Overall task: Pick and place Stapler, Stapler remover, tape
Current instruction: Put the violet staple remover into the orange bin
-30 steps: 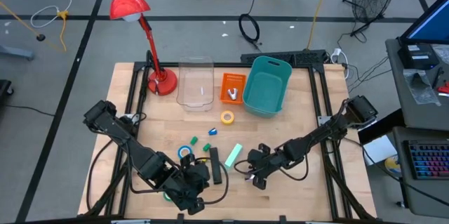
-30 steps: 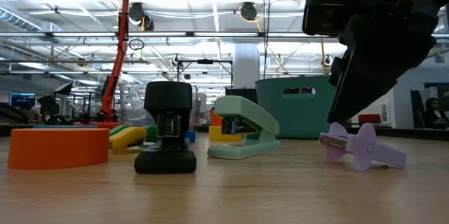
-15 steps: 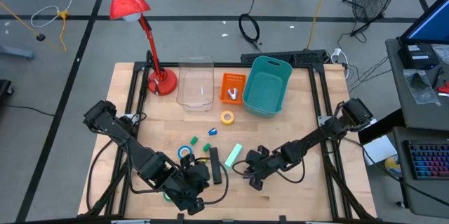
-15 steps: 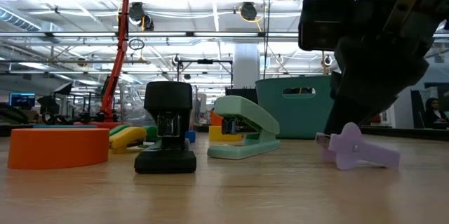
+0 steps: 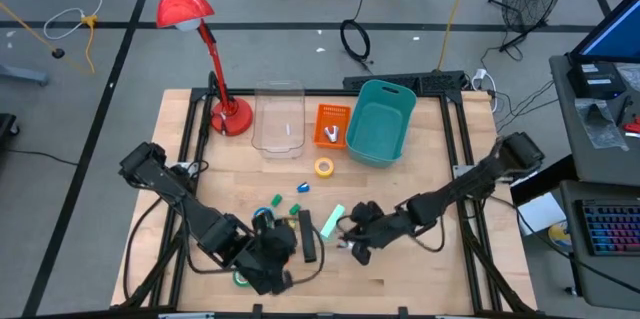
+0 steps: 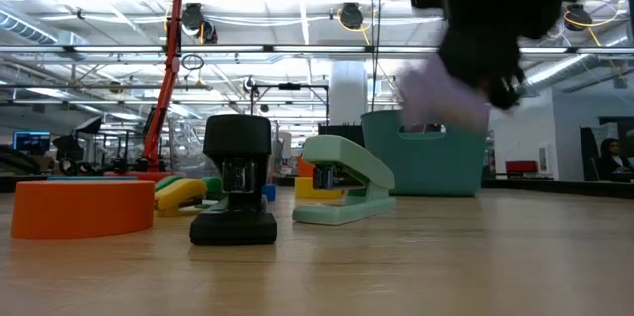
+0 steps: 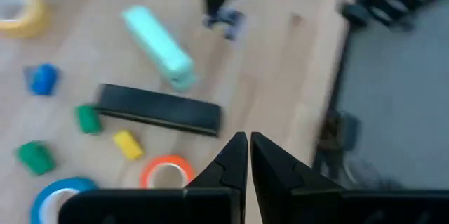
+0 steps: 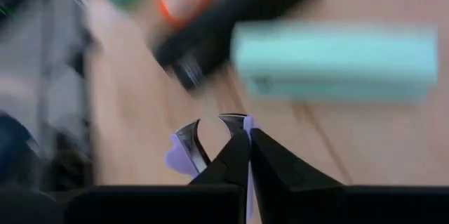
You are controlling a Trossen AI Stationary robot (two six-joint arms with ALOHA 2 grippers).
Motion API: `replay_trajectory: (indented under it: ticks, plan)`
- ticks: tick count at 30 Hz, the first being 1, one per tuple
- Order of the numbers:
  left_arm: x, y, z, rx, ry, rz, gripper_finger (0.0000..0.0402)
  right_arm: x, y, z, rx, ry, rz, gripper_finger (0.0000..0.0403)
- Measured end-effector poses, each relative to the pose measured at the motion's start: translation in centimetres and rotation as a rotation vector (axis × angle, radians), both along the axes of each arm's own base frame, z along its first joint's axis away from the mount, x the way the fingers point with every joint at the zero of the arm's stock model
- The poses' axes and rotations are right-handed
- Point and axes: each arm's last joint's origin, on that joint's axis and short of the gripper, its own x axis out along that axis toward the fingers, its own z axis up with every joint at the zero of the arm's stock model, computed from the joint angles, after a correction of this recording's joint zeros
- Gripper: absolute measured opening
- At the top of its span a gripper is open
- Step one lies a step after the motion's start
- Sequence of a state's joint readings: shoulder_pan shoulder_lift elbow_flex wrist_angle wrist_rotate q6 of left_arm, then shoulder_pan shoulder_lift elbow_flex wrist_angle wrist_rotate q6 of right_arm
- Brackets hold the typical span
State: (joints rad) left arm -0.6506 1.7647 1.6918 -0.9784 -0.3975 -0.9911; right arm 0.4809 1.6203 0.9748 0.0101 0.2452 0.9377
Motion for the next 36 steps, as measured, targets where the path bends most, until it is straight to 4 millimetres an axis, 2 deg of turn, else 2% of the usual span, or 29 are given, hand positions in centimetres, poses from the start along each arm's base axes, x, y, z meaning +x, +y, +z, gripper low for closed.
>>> replay_trajectory:
  ticks: [4, 8, 12, 16, 19, 23, 25, 31, 36]
  plan:
    - [-1.4, 1.7, 3.0, 0.043, -0.167, 0.162, 0.0021, -0.2, -0.5, 4.9, 0.009, -0.186, -0.07, 0.0001]
    - [-4.0, 2.7, 6.2, 0.157, -0.324, 0.172, 0.0021, -1.2, -1.0, 9.9, 0.006, -0.351, -0.119, 0.0001]
    - [-5.9, 3.9, 8.6, 0.131, -0.421, 0.045, 0.0005, -2.4, -0.6, 14.0, -0.013, -0.497, -0.136, 0.0001]
    - [-6.1, 4.7, 8.7, -0.033, -0.658, -0.155, 0.0003, -3.0, 0.0, 16.9, -0.022, -0.642, -0.142, 0.0001]
    - [-5.4, 6.1, 7.4, -0.148, -0.903, -0.248, 0.0005, -3.4, 0.6, 17.8, -0.039, -0.7, -0.154, 0.0001]
    - [-4.2, 8.6, 4.3, -0.151, -1.124, -0.154, 0.0016, -3.4, 1.1, 18.0, -0.051, -0.737, -0.186, 0.0]
    - [-3.7, 9.3, 3.6, -0.176, -1.179, -0.132, 0.002, -3.4, 1.3, 17.9, -0.06, -0.731, -0.2, 0.0]
    - [-3.2, 9.5, 4.8, -0.215, -1.203, -0.229, 0.0043, -2.8, 1.5, 17.5, -0.067, -0.743, -0.255, 0.0]
    - [-3.1, 9.2, 5.3, -0.182, -1.111, -0.266, 0.0082, -2.8, 1.4, 17.7, -0.06, -0.765, -0.295, 0.0]
